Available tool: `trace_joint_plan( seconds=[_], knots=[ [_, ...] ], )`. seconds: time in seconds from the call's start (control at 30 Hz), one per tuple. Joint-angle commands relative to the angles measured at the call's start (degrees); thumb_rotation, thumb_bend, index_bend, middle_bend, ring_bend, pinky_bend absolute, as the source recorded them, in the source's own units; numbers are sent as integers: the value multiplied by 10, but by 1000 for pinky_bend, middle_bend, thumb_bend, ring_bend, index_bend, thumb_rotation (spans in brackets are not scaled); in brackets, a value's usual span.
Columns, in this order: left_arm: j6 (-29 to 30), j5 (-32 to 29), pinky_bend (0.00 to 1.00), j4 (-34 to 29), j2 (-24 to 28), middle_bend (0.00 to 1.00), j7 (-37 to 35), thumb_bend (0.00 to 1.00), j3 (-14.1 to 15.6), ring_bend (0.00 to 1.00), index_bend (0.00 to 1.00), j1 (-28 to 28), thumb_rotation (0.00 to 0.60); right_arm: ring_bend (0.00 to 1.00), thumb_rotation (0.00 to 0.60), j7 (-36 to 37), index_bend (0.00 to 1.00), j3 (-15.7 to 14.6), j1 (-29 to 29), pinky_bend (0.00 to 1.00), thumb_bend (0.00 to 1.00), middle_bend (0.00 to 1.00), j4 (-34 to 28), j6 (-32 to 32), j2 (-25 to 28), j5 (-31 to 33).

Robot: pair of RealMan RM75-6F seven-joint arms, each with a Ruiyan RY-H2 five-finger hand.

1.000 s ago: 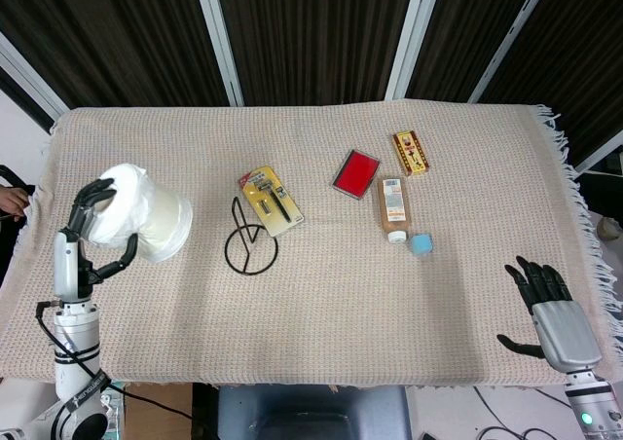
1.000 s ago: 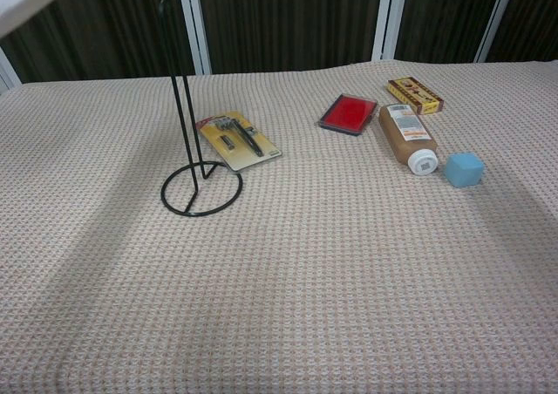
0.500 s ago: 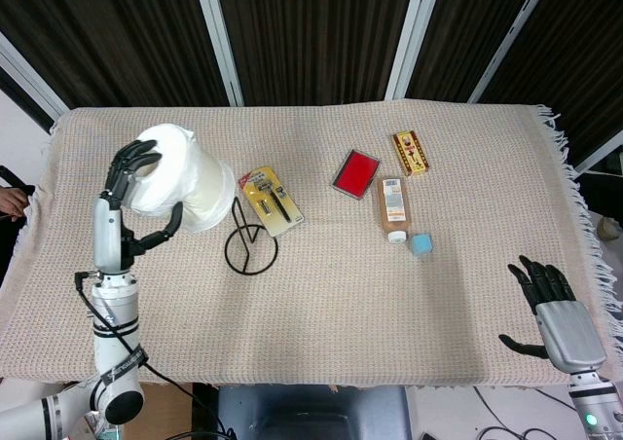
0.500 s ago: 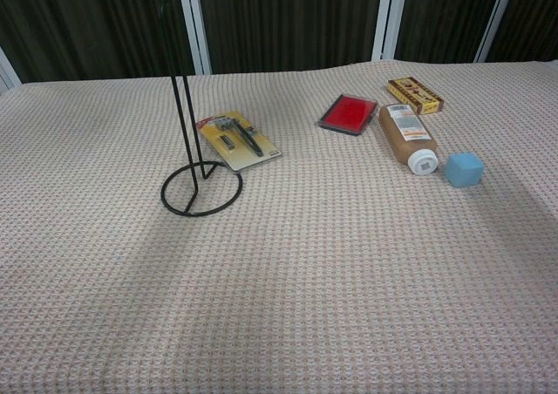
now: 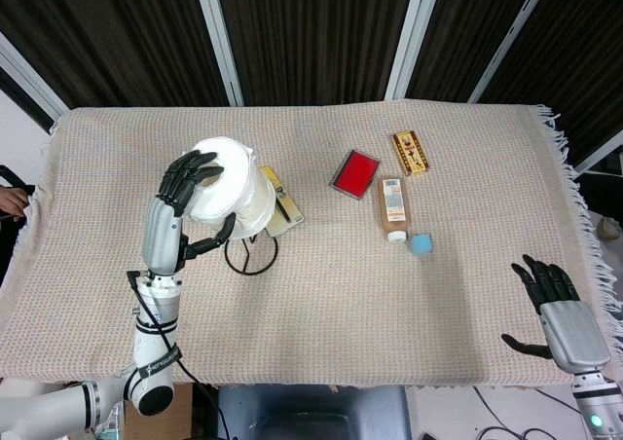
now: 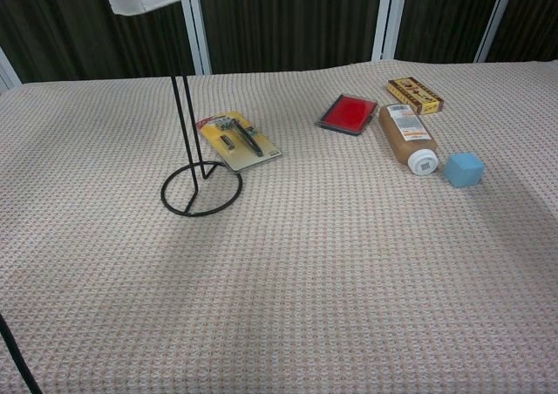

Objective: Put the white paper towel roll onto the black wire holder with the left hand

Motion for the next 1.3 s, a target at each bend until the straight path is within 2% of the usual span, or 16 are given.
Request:
trace_joint_plan(
  seconds=[0.03,0.4,0.5,0.53,0.57,0.63,0.67,0.77,0.8,0.9,1.13,1.3],
  knots=[
    [-2,-5,1000,7,-3,810,1,740,0,796,726,-3,600,0,600,2,0,1,0,0,149,0,1,1,1,0],
    [-26,-30,1000,31,-5,807,-19,731,12,795,721,-6,600,0,600,9,0,0,-2,0,149,0,0,4,4,-3],
    [-28,-27,992,32,-5,775,-22,715,16,770,678,-7,600,0,600,8,0,0,-1,0,149,0,0,3,4,-3],
    [-30,-23,963,32,-2,733,-23,694,20,727,632,-8,600,0,600,8,0,0,-1,0,149,0,1,2,4,-2],
    [-34,-21,892,32,0,649,-22,652,24,639,542,-8,600,0,600,8,0,0,-1,0,149,0,1,1,4,-2],
    [-42,-21,668,29,6,455,-24,567,28,427,332,-9,600,0,600,7,0,0,0,0,149,0,0,0,3,-1],
    [-50,-23,448,26,12,314,-22,517,31,260,191,-9,600,0,600,6,0,0,0,0,149,0,0,0,3,-1],
    [-49,-19,94,31,17,100,-4,460,33,24,27,-10,600,0,600,5,0,1,0,0,149,0,0,-1,3,0],
    [-46,-16,47,36,16,52,2,454,34,2,6,-10,600,0,600,5,0,1,0,0,149,0,-1,-1,3,0],
    [-39,-6,6,49,13,4,11,448,38,0,0,-12,600,0,600,4,0,0,0,0,149,0,-1,-2,3,0],
    [-30,14,0,60,14,0,22,421,47,0,0,-13,600,0,600,3,0,1,-1,0,149,0,-2,-1,3,0],
    [-23,23,0,43,25,0,19,409,60,0,0,-5,600,0,600,1,0,0,-1,0,149,0,-2,-1,2,-2]
  ],
)
